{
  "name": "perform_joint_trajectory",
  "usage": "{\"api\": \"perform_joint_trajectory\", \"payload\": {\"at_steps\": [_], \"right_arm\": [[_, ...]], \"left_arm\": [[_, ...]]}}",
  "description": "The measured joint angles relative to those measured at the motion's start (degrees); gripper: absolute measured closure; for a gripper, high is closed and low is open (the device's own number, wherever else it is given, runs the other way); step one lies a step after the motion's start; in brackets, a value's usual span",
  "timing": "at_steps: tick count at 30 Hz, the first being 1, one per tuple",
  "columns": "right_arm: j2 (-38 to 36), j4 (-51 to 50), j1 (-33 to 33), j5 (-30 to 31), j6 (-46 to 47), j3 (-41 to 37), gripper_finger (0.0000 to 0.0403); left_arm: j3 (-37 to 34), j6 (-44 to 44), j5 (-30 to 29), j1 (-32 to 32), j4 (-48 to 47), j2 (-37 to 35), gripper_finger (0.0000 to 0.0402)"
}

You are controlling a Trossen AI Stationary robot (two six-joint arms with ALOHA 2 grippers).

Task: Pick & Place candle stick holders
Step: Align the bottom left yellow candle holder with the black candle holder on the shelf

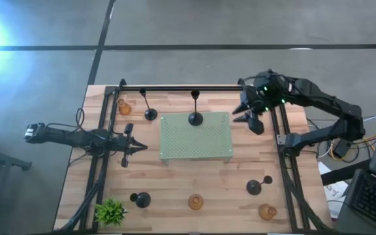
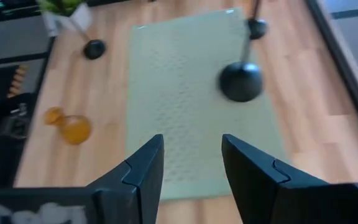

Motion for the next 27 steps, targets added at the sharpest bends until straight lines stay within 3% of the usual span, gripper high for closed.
{"api": "perform_joint_trajectory", "payload": {"at_steps": [10, 13, 17, 27], "right_arm": [[-8.1, 3.3, 12.2, 0.4, 8.4, -10.1, 0.029], [-10.1, 8.8, 14.3, 1.7, 8.9, -14.2, 0.03], [-11.1, 16.5, 16.2, 1.9, 11.2, -20.0, 0.0312], [-11.2, 23.1, 17.6, 3.5, 10.6, -27.8, 0.0339]], "left_arm": [[0.0, 0.0, 0.0, 0.0, 0.0, 0.0, 0.0374], [0.0, 0.0, 0.0, 0.0, 0.0, 0.0, 0.0374], [0.0, 0.0, 0.0, 0.0, 0.0, 0.0, 0.0374], [0.0, 0.0, 0.0, 0.0, 0.0, 0.0, 0.0374]]}}
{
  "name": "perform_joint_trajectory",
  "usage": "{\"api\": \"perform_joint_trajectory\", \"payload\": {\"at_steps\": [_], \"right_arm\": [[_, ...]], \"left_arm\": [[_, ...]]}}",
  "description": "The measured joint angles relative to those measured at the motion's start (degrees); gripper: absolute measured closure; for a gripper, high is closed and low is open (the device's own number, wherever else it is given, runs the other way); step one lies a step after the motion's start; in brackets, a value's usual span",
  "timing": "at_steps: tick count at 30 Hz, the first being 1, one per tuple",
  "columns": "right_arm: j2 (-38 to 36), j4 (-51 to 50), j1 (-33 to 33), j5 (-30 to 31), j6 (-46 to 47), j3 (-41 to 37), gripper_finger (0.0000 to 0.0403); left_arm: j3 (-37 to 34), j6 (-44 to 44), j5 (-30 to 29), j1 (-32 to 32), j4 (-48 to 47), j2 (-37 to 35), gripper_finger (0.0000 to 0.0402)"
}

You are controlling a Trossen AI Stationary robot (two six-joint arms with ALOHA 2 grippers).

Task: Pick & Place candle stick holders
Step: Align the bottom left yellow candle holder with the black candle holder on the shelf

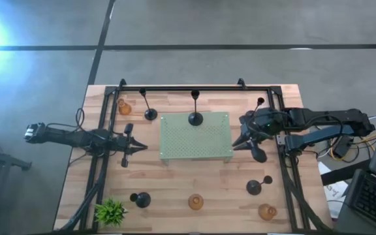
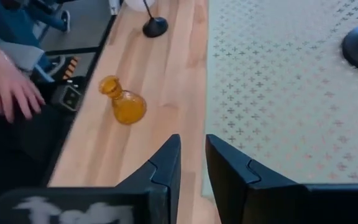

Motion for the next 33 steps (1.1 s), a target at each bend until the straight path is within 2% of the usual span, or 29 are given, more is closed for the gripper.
{"api": "perform_joint_trajectory", "payload": {"at_steps": [5, 13, 17, 29, 33], "right_arm": [[-0.1, 0.8, 0.0, 1.3, -3.2, -0.8, 0.035], [-0.3, 2.2, -0.1, 9.8, -5.6, -0.8, 0.0365], [-0.2, 3.6, -0.1, 10.2, -4.6, -0.7, 0.037], [-0.2, 3.7, -0.1, 10.5, -5.2, -0.7, 0.0369], [-0.2, 3.7, -0.1, 10.5, -5.1, -0.7, 0.0369]], "left_arm": [[0.0, 0.0, 0.0, 0.0, 0.0, 0.0, 0.0374], [0.0, 2.3, -0.1, 0.0, 0.1, 0.0, 0.0374], [0.0, 5.0, -0.3, 0.0, 0.1, 0.0, 0.0374], [-0.1, 2.7, -0.7, 0.0, 0.5, 0.0, 0.0374], [-0.1, 2.8, -0.7, 0.0, 6.7, 0.0, 0.0374]]}}
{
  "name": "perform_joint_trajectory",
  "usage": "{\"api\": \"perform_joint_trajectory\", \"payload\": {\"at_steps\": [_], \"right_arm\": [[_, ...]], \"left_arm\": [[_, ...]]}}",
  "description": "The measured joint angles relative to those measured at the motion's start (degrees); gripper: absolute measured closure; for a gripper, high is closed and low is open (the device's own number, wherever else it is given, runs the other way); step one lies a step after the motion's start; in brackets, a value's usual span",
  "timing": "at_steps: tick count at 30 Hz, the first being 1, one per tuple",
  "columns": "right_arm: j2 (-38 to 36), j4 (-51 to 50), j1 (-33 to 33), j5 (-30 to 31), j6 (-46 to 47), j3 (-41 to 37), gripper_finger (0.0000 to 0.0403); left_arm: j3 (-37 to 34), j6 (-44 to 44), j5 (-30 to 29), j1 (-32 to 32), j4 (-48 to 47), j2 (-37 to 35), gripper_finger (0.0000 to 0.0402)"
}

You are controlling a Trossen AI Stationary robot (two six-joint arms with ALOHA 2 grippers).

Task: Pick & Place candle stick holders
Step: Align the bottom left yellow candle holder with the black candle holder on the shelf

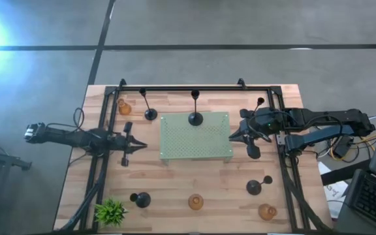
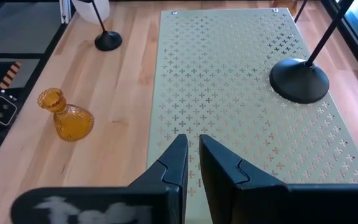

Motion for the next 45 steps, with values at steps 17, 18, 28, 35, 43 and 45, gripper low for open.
{"api": "perform_joint_trajectory", "payload": {"at_steps": [17, 18, 28, 35, 43, 45], "right_arm": [[0.0, 1.1, 0.0, 0.0, 0.1, 0.0, 0.0369], [0.0, 1.1, 0.0, 0.0, 0.2, 0.0, 0.0369], [0.0, 2.0, 0.0, 0.0, 0.2, -0.1, 0.0369], [0.0, 3.8, 0.0, 0.0, 0.0, -0.1, 0.0369], [0.1, 4.9, 0.0, 1.3, -2.7, -0.2, 0.0369], [0.1, 5.3, 0.0, 2.3, -2.7, -0.2, 0.0369]], "left_arm": [[0.0, 3.9, -29.4, 0.0, 8.8, 0.8, 0.0374], [0.0, 3.5, -32.6, 0.1, 8.5, 0.9, 0.0374], [0.0, 3.5, -43.3, 1.1, 8.5, 1.2, 0.0369], [0.0, 3.5, -43.9, 3.1, 8.5, 1.9, 0.0309], [0.0, -3.3, -46.0, 8.7, 8.5, 4.9, 0.0236], [0.0, -4.1, -45.0, 10.5, 8.8, 6.4, 0.0231]]}}
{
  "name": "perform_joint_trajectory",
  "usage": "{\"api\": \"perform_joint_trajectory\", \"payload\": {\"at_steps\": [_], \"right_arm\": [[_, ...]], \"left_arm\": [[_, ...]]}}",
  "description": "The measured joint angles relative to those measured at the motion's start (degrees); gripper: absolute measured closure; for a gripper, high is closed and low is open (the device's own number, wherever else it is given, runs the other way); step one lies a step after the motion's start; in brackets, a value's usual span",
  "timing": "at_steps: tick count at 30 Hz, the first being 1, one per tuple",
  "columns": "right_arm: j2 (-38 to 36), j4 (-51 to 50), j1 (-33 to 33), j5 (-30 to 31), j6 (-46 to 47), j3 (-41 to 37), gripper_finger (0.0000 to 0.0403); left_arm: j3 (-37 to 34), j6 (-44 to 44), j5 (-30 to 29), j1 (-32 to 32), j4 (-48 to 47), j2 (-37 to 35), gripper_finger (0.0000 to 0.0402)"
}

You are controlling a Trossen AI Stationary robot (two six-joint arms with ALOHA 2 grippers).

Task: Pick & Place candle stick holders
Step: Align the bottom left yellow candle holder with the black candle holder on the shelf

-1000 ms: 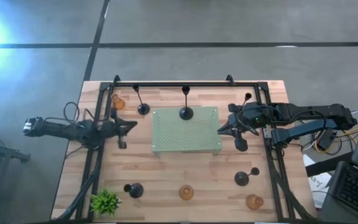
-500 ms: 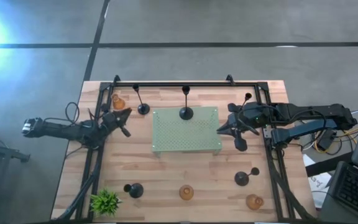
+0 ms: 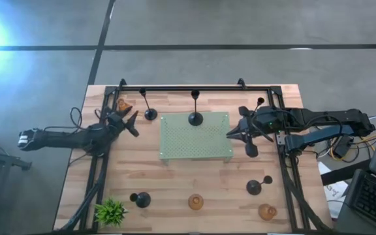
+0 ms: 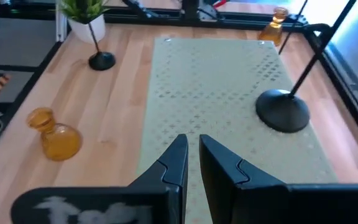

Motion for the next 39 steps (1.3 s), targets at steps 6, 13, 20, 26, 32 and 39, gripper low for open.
{"api": "perform_joint_trajectory", "payload": {"at_steps": [6, 13, 20, 26, 32, 39], "right_arm": [[0.0, 1.1, 0.0, 0.8, -0.3, 0.0, 0.0369], [0.1, 3.0, 1.1, -5.7, 3.9, -1.6, 0.0369], [3.4, 12.5, 7.7, -4.4, 1.8, -5.9, 0.0387], [9.6, 18.2, 9.8, -2.8, 1.5, -4.8, 0.0394], [17.0, 18.6, 12.0, -7.6, 2.1, 0.4, 0.0394], [24.5, 17.0, 17.1, -9.4, 7.1, 6.4, 0.0394]], "left_arm": [[0.1, -2.0, 3.5, 5.1, 3.6, 4.4, 0.023], [0.1, -3.7, 5.4, 6.1, 6.5, 5.7, 0.0229], [0.1, -3.5, 5.4, 6.1, 7.8, 5.5, 0.0229], [0.1, -3.9, 5.4, 6.1, 7.8, 5.6, 0.0229], [0.1, -4.0, 5.4, 6.1, 7.7, 5.6, 0.0229], [0.1, -4.2, 5.4, 6.1, 7.7, 5.6, 0.023]]}}
